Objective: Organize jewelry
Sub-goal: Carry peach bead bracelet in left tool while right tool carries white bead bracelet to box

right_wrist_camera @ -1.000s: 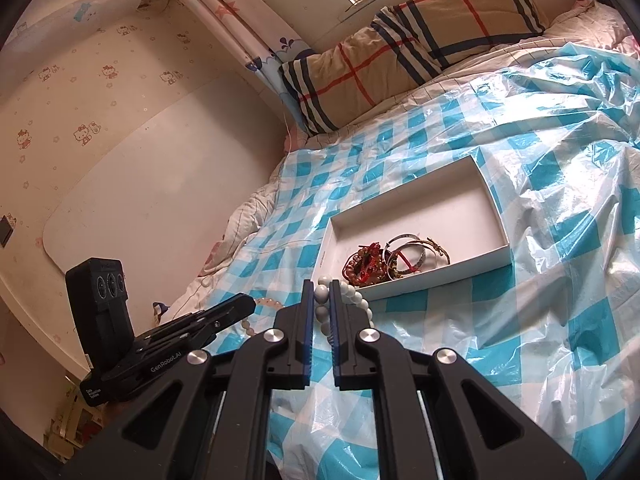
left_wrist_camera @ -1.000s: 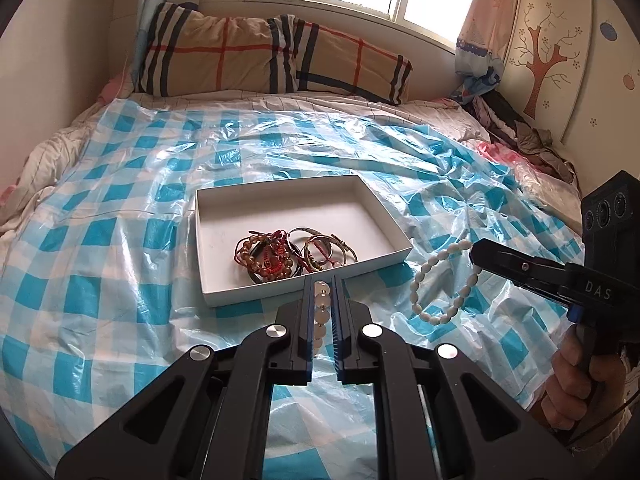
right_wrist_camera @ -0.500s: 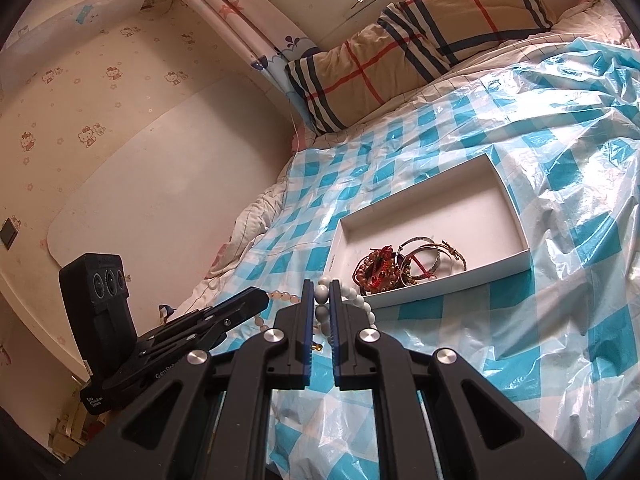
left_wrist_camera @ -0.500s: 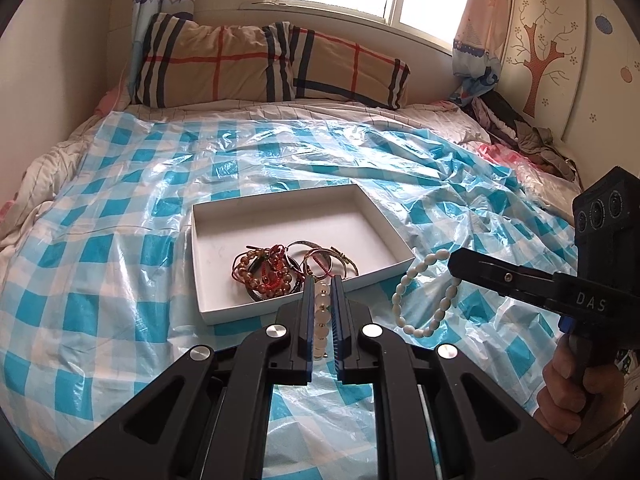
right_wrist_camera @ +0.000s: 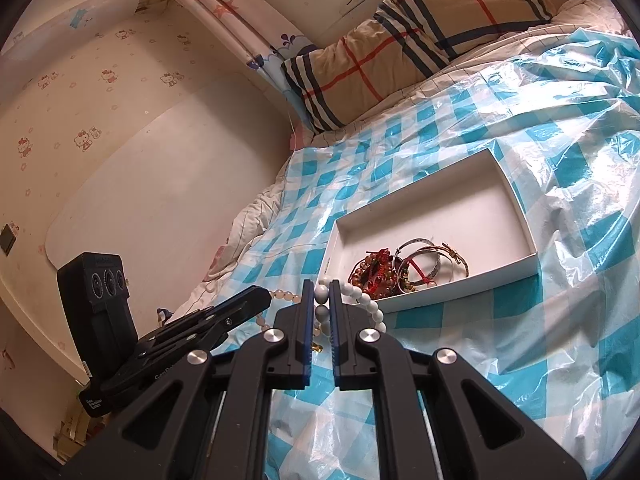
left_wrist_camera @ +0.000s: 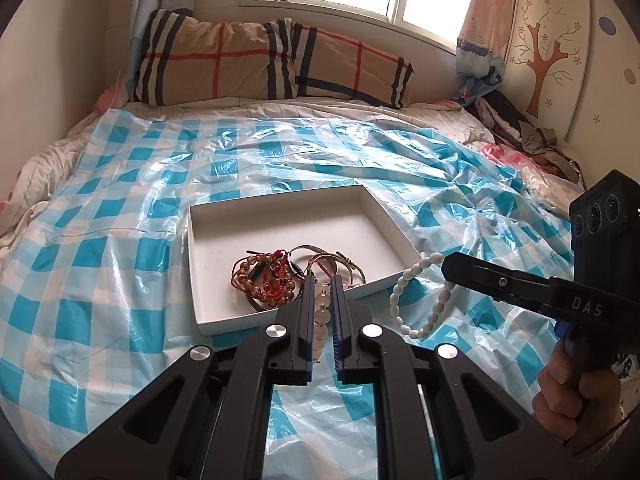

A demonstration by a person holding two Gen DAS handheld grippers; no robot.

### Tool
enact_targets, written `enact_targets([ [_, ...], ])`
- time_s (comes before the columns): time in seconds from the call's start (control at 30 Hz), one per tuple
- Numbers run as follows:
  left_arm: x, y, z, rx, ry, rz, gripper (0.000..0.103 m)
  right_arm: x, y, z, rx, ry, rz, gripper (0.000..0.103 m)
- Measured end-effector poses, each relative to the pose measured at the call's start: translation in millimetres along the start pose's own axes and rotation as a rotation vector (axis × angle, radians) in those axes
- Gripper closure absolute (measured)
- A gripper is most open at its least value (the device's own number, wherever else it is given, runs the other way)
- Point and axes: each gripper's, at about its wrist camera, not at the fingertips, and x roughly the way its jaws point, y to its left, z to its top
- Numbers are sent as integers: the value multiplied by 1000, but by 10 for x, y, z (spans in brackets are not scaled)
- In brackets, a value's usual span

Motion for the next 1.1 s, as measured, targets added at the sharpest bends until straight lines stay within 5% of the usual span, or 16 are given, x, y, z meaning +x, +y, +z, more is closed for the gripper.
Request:
enact_targets([
  [1.1, 574, 173, 241, -1, 0, 0, 96, 593, -193, 319, -9, 11, 29, 95],
])
